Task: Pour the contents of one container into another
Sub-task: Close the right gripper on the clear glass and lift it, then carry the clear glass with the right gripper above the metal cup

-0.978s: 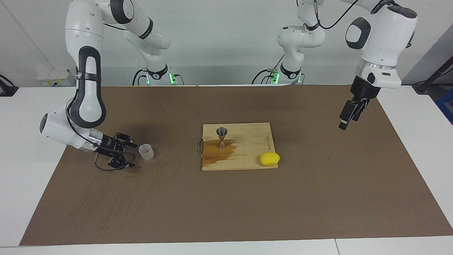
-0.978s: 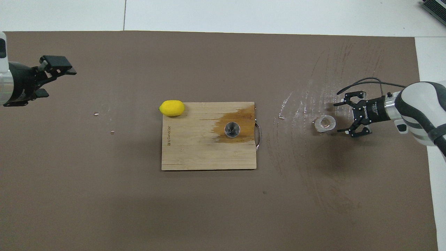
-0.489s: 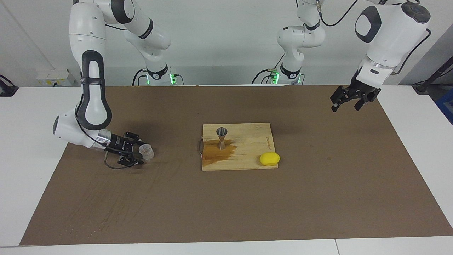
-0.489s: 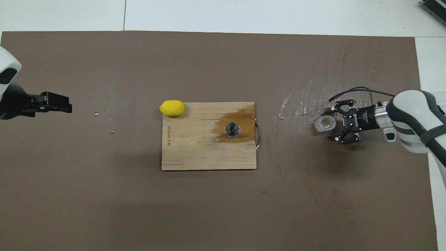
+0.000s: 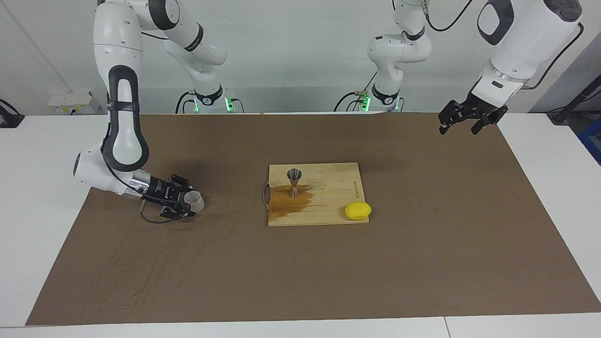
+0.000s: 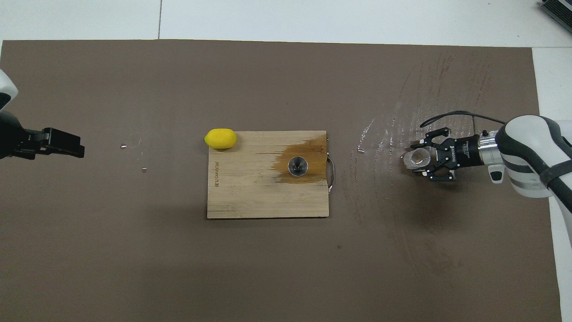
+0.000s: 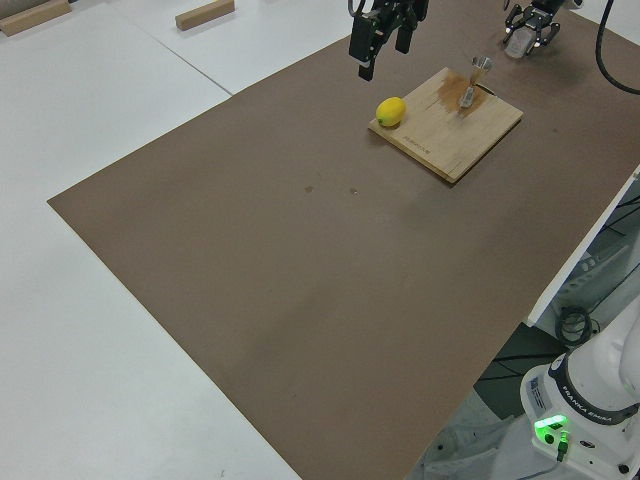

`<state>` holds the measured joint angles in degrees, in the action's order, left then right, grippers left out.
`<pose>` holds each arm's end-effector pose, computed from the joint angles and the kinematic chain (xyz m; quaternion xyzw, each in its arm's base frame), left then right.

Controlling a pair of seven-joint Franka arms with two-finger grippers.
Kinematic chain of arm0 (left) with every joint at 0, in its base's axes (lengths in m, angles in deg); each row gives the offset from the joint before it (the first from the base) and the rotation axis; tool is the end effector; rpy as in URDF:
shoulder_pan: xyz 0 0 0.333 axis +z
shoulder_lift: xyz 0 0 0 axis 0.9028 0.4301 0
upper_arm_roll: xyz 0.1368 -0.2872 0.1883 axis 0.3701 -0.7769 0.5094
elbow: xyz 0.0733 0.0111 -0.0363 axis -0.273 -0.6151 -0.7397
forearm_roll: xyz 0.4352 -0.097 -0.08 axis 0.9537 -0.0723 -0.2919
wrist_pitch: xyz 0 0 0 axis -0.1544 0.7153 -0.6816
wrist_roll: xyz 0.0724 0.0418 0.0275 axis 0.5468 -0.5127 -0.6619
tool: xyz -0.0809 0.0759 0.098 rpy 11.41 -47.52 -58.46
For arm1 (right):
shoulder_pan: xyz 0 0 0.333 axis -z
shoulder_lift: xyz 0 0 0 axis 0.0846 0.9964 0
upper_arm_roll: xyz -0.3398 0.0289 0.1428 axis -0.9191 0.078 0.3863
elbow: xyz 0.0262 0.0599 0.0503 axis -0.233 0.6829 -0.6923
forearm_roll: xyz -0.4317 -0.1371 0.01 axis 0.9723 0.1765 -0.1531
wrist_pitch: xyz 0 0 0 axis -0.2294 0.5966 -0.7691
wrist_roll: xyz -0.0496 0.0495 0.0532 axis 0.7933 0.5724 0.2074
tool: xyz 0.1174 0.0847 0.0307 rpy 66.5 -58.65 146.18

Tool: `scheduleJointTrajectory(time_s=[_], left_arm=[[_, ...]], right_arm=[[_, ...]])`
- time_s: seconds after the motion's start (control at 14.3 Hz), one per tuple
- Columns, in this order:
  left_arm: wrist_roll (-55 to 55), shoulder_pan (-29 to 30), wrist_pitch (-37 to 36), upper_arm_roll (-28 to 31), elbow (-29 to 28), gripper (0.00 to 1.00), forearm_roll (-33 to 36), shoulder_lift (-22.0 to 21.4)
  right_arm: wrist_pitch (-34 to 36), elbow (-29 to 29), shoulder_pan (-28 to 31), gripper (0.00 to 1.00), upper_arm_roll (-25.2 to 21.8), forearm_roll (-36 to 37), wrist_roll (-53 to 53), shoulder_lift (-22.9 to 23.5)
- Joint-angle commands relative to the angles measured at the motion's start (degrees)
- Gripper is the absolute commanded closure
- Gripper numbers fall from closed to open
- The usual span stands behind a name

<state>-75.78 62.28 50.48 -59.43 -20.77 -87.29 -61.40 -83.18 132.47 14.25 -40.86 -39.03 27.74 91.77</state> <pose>0.6014 -0.0340 0.6087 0.9992 -0.0205 -0.0173 0.0292 0.6451 -0.0617 0.2227 -0.6513 0.6574 0.2733 0.2627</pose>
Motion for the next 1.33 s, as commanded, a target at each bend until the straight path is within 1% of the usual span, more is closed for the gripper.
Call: scheduleJointTrajectory(time_s=[0.0, 0.14, 0.28, 0.35, 0.42, 0.56, 0.77, 0.91, 0.98, 1.26], left_arm=[[-0.94, 3.11, -1.74, -2.73, 0.66, 0.00, 1.19, 0.00], [-0.85, 5.56, -1.74, -5.36, 0.66, 0.00, 1.10, 0.00], [-0.68, 5.93, -1.48, -5.90, 0.57, 0.00, 1.10, 0.00], [-0.59, 5.84, -2.35, -5.72, 1.01, 0.00, 1.10, 0.00], [-0.50, 5.76, -4.88, -5.64, 1.79, 0.00, 1.36, 0.09], [-0.59, 5.75, -7.45, -5.90, 4.08, 0.00, 2.94, 0.62], [-0.59, 6.02, -9.74, -5.99, 5.31, 0.00, 2.95, 0.44], [-0.33, 5.93, -9.04, -6.16, 3.57, 0.00, 2.77, -0.43], [-0.33, 5.93, -9.39, -6.16, 3.04, 0.00, 2.77, -0.87], [-0.33, 6.80, -9.21, -6.07, 2.94, 0.00, 2.77, -0.96]], right_arm=[[0.91, 1.12, 0.23, 1.00, 0.21, -1.89, -0.81, -1.56], [0.40, 0.94, 0.06, 1.00, 0.21, -1.89, -0.03, -2.95], [-1.88, 0.94, -2.13, 1.00, 0.21, -1.80, 3.39, -4.19], [-4.42, 0.94, -4.31, 1.00, 0.21, -1.80, 4.02, -4.98], [-6.35, 0.94, -7.03, 1.00, 0.21, -1.80, 7.24, -6.03], [-8.12, 0.85, -11.17, 1.00, 0.21, -1.80, 13.84, -7.97], [-11.81, 0.41, -17.85, 1.00, 0.04, -1.01, 19.12, -9.11], [-14.18, 0.06, -21.28, 1.00, -0.14, -0.05, 23.25, -9.03], [-15.41, -0.64, -22.86, 1.00, -0.14, 2.31, 25.62, -9.03], [-15.95, -5.38, -28.58, 1.00, -0.05, 12.59, 40.38, -8.50]])
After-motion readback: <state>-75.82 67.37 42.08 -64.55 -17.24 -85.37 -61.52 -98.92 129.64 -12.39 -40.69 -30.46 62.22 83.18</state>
